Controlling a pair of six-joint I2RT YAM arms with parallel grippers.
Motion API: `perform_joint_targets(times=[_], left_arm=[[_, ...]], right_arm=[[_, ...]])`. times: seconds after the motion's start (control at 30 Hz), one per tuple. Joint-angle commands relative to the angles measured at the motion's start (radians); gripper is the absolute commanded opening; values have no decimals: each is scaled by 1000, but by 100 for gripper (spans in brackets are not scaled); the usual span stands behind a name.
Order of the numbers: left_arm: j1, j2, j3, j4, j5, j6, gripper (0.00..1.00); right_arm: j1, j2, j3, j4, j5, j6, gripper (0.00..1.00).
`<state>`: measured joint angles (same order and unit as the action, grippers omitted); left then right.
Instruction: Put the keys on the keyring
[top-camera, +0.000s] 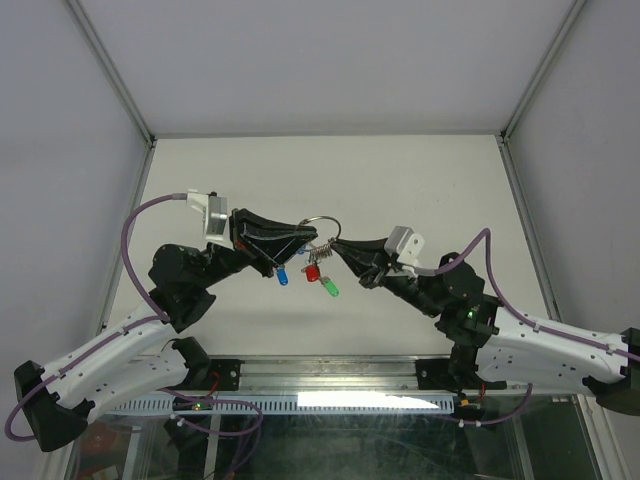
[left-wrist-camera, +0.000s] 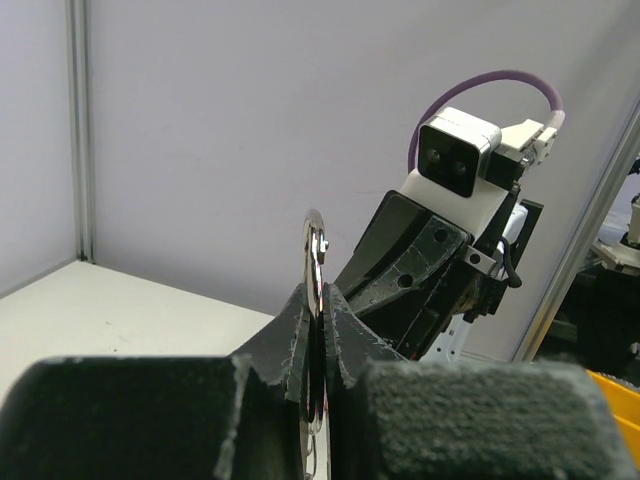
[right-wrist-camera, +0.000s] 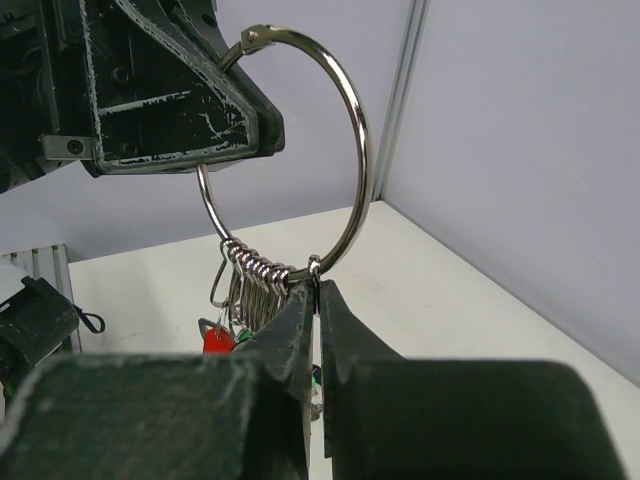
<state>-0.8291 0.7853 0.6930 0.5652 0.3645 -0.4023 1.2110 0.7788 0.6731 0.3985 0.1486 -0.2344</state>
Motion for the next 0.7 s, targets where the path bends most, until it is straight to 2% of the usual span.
perform_joint_targets(times=[0.0,0.23,0.53,0.67], left_arm=[[10,-8,12,44,-25,-2,0],[10,-17,12,19,-33,5,0],[10,-26,23,-61,-45,29,0],[10,-28,35,-92,-48,43,0]], right_arm=[[5,-30,24,26,16,1,0],[6,-79,62,-116,109,-73,0],[5,-24,226,-424,184,-452,0],[5,3,260,-505,192,-596,0]])
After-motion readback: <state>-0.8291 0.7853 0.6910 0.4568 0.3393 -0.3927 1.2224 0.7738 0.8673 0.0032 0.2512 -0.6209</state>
